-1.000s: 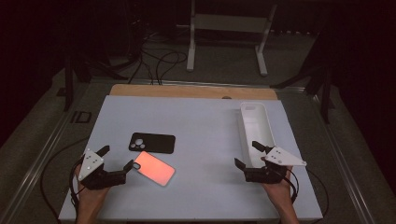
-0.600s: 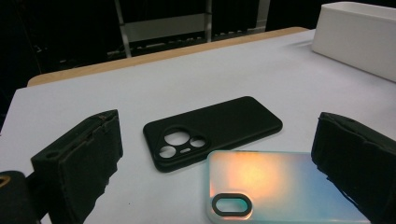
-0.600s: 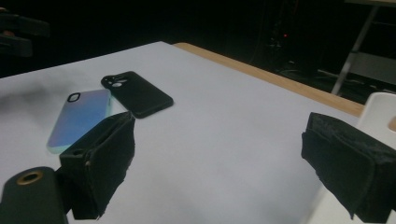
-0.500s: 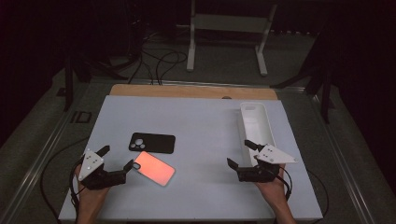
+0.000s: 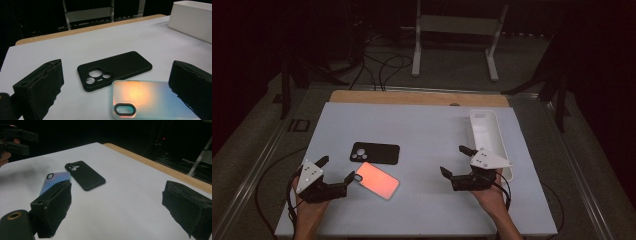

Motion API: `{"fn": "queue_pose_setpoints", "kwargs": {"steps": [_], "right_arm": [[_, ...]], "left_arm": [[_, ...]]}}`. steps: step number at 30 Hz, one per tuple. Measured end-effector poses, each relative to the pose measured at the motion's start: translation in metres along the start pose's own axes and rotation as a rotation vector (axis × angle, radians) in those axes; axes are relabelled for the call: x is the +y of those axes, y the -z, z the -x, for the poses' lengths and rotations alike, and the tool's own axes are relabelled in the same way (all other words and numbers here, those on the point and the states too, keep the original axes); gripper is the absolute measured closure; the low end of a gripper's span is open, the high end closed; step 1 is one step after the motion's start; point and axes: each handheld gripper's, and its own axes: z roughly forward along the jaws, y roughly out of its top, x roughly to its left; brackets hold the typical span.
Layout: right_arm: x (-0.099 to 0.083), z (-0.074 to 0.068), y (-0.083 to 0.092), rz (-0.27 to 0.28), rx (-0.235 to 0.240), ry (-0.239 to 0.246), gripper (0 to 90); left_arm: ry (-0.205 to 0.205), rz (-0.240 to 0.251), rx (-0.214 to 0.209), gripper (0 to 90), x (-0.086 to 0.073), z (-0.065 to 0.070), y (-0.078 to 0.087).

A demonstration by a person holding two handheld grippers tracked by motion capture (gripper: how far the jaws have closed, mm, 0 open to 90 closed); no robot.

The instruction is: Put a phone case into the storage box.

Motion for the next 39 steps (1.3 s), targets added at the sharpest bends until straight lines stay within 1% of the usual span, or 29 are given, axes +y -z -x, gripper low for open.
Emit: {"fn": "queue_pose_setpoints", "kwargs": {"steps": [3, 4, 10, 12, 15, 17, 25, 30, 33, 39], "right_arm": [[0.004, -0.003, -0.004, -0.004, 0.008, 0.001, 8.6], [0.009, -0.007, -0.01, -0.013, 0.013, 0.002, 8.6], [0.019, -0.016, -0.025, -0.039, 0.034, 0.022, 7.8], [0.022, -0.02, -0.029, -0.05, 0.049, 0.017, 7.8], [0.025, -0.024, -0.037, -0.065, 0.064, 0.025, 7.7], [0.027, -0.027, -0.042, -0.077, 0.072, 0.022, 7.7], [0.036, -0.039, -0.06, -0.144, 0.107, 0.04, 7.4], [0.041, -0.047, -0.072, -0.17, 0.117, 0.053, 7.4], [0.043, -0.05, -0.077, -0.176, 0.123, 0.056, 7.4], [0.046, -0.06, -0.094, -0.218, 0.138, 0.069, 7.5]], "left_arm": [[-0.002, 0.0, 0.005, 0.1, 0.0, 0.0, 0.0], [-0.001, 0.0, 0.009, 0.0, 0.0, 0.0, 0.0], [-0.003, -0.001, 0.015, 0.0, 0.0, 0.0, 0.001], [-0.001, 0.002, 0.017, 0.0, 0.0, -0.001, 0.001], [-0.001, 0.001, 0.018, 0.0, 0.0, -0.001, 0.001], [-0.001, 0.003, 0.019, 0.0, 0.0, -0.001, 0.001], [-0.002, -0.002, 0.021, 0.0, -0.001, -0.002, 0.001], [0.003, 0.003, 0.025, 0.0, -0.001, -0.002, 0.002], [0.004, 0.003, 0.027, 0.0, -0.001, -0.003, 0.002], [0.006, 0.003, 0.026, 0.0, -0.001, -0.003, 0.002]]}}
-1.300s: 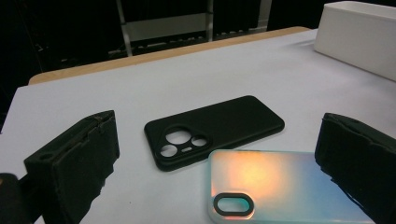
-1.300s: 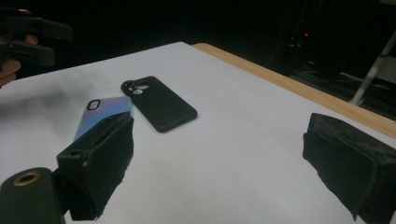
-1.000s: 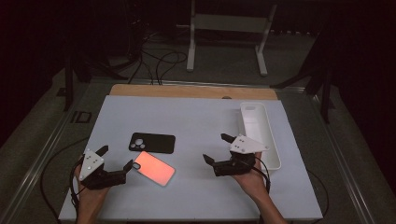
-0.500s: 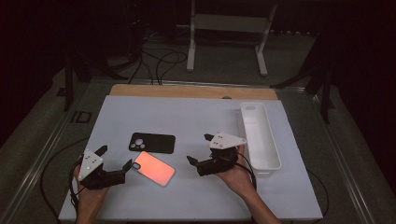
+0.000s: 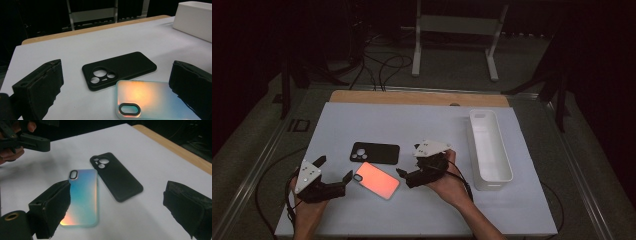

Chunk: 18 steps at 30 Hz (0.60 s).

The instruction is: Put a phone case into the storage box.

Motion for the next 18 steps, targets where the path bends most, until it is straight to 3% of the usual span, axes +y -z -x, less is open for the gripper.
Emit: {"fn": "queue_pose_setpoints", "kwargs": {"steps": [18], "right_arm": [[0.008, -0.018, -0.044, -0.102, 0.05, 0.02, 7.5]], "left_arm": [[0.0, -0.001, -0.001, 0.0, 0.0, 0.0, 0.0]]}}
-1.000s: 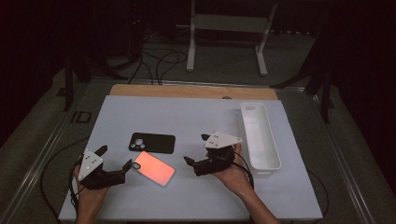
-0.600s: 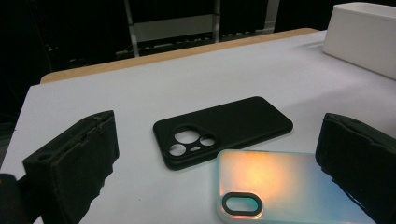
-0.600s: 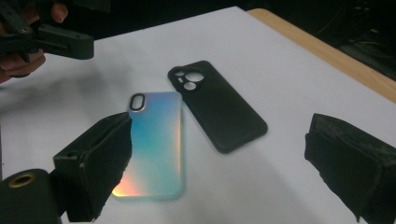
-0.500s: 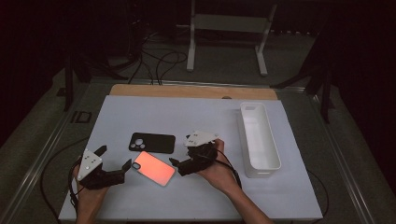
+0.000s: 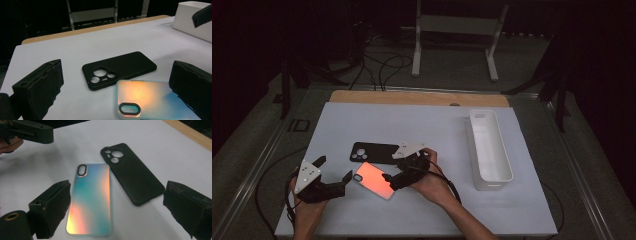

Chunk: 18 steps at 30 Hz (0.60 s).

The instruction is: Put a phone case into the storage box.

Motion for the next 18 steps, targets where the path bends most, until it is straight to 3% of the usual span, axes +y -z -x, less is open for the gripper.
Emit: {"fn": "queue_pose_setpoints", "kwargs": {"steps": [10, 18], "right_arm": [[0.002, -0.005, -0.019, -0.044, 0.014, -0.001, 7.5], [-0.001, -0.005, -0.033, -0.095, 0.018, -0.029, 7.4]], "left_arm": [[0.0, 0.005, 0.006, 0.0, 0.0, -0.001, 0.001], [0.001, 0.002, 0.006, 0.0, 0.0, -0.001, 0.001]]}}
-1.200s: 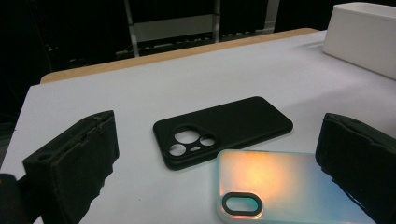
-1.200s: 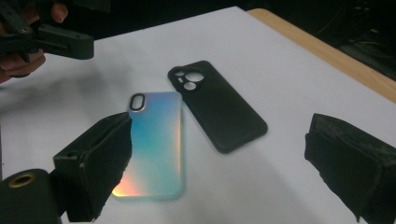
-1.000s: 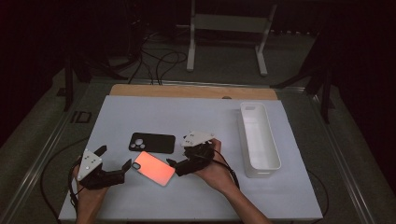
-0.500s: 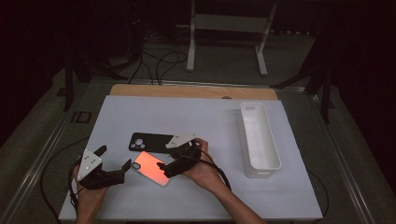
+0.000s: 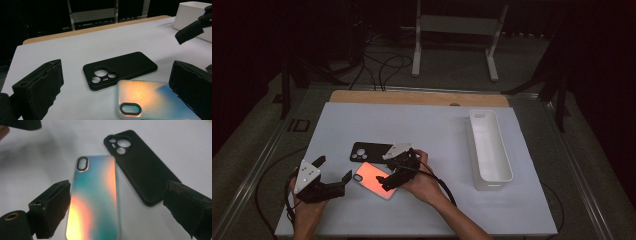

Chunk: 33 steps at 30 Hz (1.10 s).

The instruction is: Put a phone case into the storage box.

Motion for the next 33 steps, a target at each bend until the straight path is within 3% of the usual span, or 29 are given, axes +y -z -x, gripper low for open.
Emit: {"fn": "queue_pose_setpoints", "kwargs": {"steps": [15, 20, 33], "right_arm": [[-0.009, -0.006, -0.023, -0.098, 0.0, 0.021, 7.4], [-0.013, -0.006, -0.031, -0.128, 0.005, 0.008, 7.4], [-0.016, -0.013, -0.04, -0.166, 0.037, 0.017, 7.4]], "left_arm": [[0.002, 0.0, -0.001, 0.0, 0.0, 0.0, 0.0], [0.002, -0.001, -0.001, 0.0, -0.001, 0.0, 0.0], [0.0, -0.005, -0.001, 0.0, -0.001, 0.0, -0.001]]}}
